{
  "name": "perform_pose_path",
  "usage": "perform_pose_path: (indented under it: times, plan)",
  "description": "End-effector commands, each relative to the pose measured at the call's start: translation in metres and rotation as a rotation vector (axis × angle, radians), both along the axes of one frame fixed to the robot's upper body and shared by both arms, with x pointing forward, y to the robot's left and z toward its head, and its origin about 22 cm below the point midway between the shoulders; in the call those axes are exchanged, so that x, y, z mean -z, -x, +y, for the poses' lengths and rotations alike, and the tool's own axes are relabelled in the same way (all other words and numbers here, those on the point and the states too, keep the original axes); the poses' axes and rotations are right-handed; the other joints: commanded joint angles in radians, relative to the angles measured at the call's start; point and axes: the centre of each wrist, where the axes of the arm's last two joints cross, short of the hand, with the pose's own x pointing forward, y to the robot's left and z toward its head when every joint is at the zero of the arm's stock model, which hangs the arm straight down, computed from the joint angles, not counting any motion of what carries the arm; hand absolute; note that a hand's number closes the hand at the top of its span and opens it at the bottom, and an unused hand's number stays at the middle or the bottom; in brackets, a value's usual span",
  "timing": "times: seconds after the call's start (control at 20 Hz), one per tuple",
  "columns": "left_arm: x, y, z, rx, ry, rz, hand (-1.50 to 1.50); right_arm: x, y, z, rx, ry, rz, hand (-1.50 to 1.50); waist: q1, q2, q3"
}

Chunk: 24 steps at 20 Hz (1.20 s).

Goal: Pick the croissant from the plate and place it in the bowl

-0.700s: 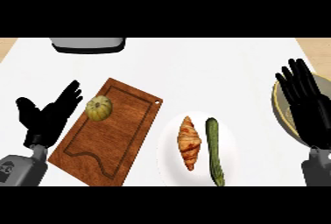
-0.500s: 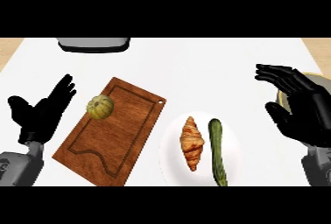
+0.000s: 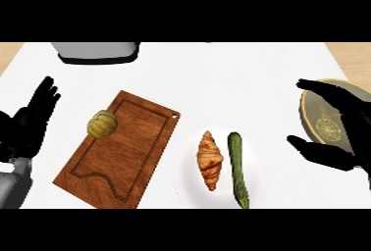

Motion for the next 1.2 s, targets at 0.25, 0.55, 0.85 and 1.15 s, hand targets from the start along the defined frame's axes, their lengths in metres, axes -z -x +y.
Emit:
perform_pose_path:
  times: [0.25, 0.55, 0.85, 1.15]
  plan:
    - [-0.005, 0.002, -0.002, -0.047, -0.010, -0.040, 0.00, 0.015, 0.083, 0.075, 0.149, 0.207, -0.030, -1.50, -0.003, 0.015, 0.013]
    - [-0.018, -0.003, -0.002, 0.000, -0.015, -0.036, 0.00, -0.007, 0.101, 0.138, 0.228, 0.295, -0.037, -1.50, 0.041, 0.030, 0.014]
    - [0.006, 0.003, -0.021, 0.014, -0.014, -0.054, 0.00, -0.012, 0.081, 0.197, 0.225, 0.429, 0.114, -1.50, 0.046, 0.036, 0.013]
    - [-0.009, 0.001, -0.025, 0.019, -0.006, -0.075, 0.00, 0.000, 0.036, 0.215, 0.258, 0.575, 0.344, -1.50, 0.058, 0.036, 0.013]
